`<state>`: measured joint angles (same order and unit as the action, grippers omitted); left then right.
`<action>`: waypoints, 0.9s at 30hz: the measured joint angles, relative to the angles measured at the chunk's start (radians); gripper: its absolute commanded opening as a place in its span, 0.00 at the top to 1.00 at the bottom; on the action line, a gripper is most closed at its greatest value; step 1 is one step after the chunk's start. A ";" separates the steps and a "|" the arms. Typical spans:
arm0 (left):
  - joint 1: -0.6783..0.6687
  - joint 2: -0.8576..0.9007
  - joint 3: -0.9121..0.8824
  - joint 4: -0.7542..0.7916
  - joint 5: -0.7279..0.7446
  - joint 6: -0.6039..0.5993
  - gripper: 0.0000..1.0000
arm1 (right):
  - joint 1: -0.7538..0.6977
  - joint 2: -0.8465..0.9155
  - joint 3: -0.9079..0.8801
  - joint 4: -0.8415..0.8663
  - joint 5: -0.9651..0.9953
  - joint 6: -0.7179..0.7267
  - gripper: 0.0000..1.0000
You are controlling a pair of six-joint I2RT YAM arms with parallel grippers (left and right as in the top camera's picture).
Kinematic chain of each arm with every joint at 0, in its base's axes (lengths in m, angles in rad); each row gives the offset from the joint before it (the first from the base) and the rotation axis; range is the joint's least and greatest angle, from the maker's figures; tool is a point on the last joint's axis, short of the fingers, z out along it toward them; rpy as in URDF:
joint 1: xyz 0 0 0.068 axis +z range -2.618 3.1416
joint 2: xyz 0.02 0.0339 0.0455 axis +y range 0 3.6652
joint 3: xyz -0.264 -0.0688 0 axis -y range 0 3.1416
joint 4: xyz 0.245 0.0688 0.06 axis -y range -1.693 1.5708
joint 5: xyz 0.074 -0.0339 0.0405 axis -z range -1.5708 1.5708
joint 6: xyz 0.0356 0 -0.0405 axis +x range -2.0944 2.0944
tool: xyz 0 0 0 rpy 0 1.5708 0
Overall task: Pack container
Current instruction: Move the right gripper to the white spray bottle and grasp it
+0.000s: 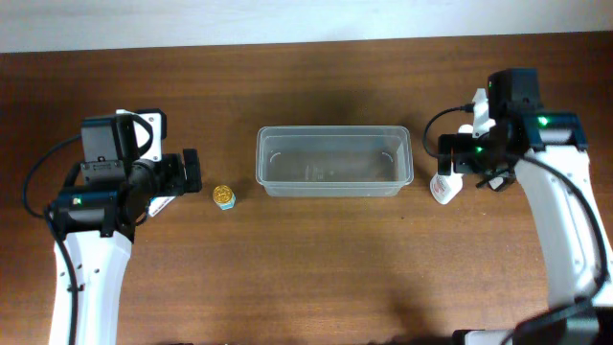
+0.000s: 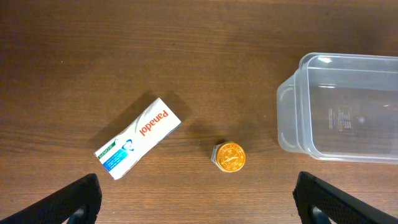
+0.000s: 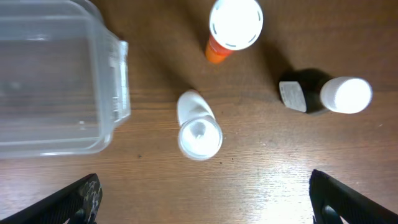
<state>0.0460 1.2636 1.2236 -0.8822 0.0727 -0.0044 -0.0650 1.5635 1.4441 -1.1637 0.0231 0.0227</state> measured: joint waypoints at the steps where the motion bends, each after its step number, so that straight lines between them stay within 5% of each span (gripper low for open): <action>1: 0.000 0.002 0.000 0.000 0.000 0.000 0.01 | -0.006 0.026 0.000 0.000 0.000 -0.003 0.02; 15: 0.000 0.003 0.000 0.007 0.003 0.000 0.01 | -0.031 0.245 0.000 0.012 -0.055 -0.114 0.02; 20: 0.000 0.003 0.000 0.007 0.003 0.000 0.01 | -0.031 0.253 0.000 0.019 -0.063 -0.138 0.35; 27: 0.000 0.003 0.000 0.007 0.003 0.000 0.01 | -0.031 0.254 0.000 0.028 -0.066 -0.147 0.50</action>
<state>0.0460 1.2663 1.2236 -0.8753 0.0757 -0.0044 -0.0959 1.8172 1.4441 -1.1358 -0.0429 -0.1242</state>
